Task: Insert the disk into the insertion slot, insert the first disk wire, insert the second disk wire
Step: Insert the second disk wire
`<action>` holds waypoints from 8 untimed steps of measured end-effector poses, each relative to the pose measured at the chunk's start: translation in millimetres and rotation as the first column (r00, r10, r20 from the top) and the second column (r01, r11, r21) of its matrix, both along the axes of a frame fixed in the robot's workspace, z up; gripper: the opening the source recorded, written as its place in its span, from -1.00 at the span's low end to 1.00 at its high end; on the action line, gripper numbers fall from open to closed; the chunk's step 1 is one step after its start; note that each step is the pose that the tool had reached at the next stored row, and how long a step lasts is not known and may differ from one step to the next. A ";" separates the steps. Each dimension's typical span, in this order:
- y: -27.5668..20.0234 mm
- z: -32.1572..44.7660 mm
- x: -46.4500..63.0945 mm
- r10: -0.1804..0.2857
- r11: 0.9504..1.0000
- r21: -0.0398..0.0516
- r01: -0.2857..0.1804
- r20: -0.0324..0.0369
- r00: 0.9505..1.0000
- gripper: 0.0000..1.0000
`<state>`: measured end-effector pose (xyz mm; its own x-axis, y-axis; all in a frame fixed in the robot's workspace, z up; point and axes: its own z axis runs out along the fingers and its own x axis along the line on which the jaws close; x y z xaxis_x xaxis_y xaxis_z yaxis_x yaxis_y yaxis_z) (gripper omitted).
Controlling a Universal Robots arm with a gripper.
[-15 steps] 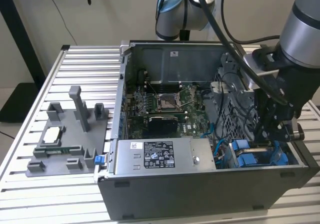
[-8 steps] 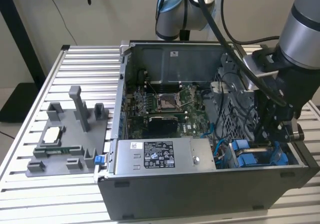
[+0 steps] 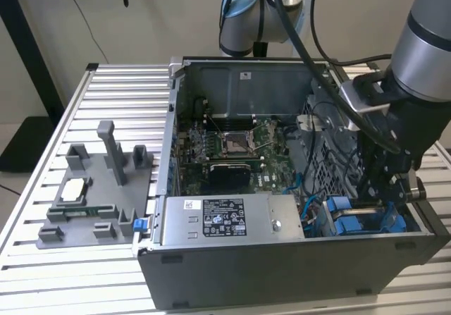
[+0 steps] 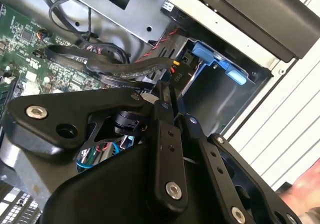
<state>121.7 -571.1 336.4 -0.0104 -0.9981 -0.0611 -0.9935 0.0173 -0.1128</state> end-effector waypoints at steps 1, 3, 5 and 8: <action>0.0 -0.2 0.0 0.000 1.000 0.000 0.000 0.000 1.000 -1.00; 0.0 0.1 0.0 0.000 1.000 0.004 0.000 0.000 1.000 1.00; 0.0 5.8 0.0 0.000 1.000 0.003 0.000 0.000 1.000 1.00; 0.0 18.7 0.0 0.000 1.000 0.004 0.000 0.000 1.000 1.00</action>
